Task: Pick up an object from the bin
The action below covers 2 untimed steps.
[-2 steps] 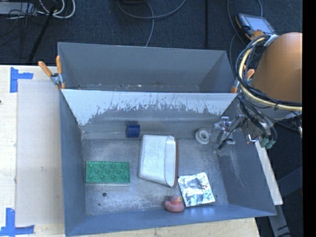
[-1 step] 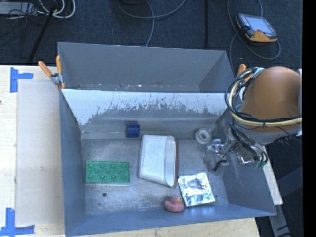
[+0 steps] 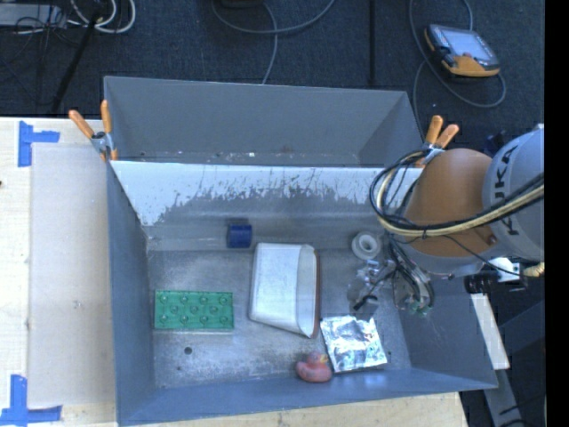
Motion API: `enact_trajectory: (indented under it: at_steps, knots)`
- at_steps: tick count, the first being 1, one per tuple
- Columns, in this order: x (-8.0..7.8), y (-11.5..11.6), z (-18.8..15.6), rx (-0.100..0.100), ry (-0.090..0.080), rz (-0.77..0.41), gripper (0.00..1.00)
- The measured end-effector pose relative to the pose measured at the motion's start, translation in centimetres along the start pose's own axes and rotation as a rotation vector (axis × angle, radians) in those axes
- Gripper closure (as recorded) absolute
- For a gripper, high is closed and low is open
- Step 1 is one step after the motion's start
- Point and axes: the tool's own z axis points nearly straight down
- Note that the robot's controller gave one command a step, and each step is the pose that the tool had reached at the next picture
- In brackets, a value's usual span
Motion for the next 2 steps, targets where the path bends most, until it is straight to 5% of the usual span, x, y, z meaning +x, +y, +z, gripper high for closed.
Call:
enact_trajectory:
  at_steps: [1, 2]
  knots:
    - [-0.1, 0.1, -0.1, 0.0, -0.003, -0.004, 0.0]
    - [2.3, -2.7, 5.9, 0.001, 0.002, -0.112, 0.0]
